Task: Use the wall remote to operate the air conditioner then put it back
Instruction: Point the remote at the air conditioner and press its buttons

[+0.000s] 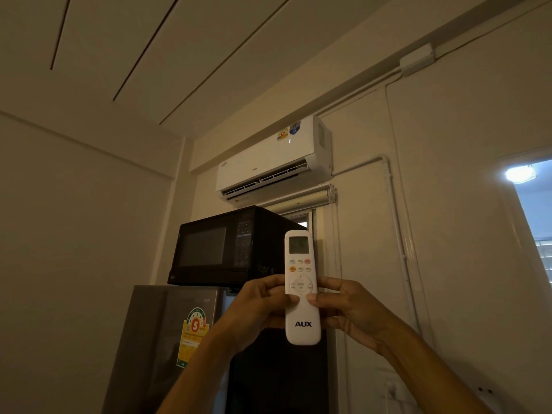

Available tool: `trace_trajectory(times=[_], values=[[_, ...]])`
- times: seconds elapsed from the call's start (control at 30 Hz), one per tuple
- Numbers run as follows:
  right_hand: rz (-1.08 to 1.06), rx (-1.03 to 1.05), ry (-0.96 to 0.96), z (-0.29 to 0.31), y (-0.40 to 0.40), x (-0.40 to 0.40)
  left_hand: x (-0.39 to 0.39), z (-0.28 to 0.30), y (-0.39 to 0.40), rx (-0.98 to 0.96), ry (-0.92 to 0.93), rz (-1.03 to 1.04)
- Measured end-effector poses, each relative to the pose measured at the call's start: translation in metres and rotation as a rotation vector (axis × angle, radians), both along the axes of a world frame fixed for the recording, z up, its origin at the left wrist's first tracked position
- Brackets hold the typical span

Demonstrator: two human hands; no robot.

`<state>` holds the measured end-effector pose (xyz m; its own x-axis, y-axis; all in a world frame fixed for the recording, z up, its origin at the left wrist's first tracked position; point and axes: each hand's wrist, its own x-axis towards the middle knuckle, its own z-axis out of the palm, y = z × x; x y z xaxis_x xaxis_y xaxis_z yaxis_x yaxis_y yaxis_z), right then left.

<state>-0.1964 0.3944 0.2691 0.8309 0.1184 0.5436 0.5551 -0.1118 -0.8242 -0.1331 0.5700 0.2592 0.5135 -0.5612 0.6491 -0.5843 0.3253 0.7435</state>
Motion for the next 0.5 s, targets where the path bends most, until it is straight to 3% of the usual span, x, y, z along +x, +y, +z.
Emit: trace_trajectory(times=[0.5], values=[[0.009, -0.008, -0.02, -0.0048, 0.0006, -0.0006, -0.0018, -0.0048, 0.0038, 0.009, -0.005, -0.019]])
